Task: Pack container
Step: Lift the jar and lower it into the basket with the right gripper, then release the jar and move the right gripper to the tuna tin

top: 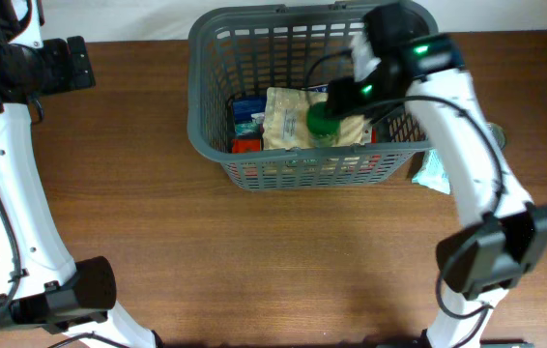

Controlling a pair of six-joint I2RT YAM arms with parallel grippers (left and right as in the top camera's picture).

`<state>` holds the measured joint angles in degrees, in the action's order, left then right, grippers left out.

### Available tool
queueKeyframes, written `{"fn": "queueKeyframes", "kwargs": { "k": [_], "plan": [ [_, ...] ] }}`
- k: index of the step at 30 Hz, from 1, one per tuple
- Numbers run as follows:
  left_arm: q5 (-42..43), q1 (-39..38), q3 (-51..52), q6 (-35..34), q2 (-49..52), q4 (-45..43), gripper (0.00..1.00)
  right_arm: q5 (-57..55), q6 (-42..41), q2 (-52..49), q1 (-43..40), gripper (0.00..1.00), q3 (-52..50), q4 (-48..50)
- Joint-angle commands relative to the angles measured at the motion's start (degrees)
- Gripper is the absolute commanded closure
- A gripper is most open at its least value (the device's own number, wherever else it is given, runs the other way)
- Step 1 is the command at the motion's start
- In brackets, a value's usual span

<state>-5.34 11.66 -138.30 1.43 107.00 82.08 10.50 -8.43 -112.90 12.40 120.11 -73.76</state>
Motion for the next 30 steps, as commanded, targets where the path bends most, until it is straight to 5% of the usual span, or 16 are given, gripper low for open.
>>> {"fn": "queueKeyframes", "kwargs": {
  "k": [1,8,15,21,30],
  "plan": [
    [0.57,0.13,0.22,-0.79,0.15,0.07,0.01,-0.92,2.03,7.52,-3.21,0.14,9.42,-2.14],
    [0.57,0.13,0.22,-0.79,0.15,0.04,0.01,-9.68,1.99,11.96,-12.61,0.11,23.21,-8.11],
    [0.57,0.11,0.22,-0.79,0.15,0.07,0.01,-8.96,-0.33,13.7,-28.89,0.02,24.11,-10.1],
    [0.57,0.11,0.22,-0.79,0.15,0.07,0.01,-7.34,-5.14,9.97,-38.75,0.01,16.37,-10.4],
    [0.57,0.11,0.22,-0.79,0.15,0.04,0.01,-7.28,-6.29,-1.64,-39.39,0.03,0.33,-5.46]
  ]
}}
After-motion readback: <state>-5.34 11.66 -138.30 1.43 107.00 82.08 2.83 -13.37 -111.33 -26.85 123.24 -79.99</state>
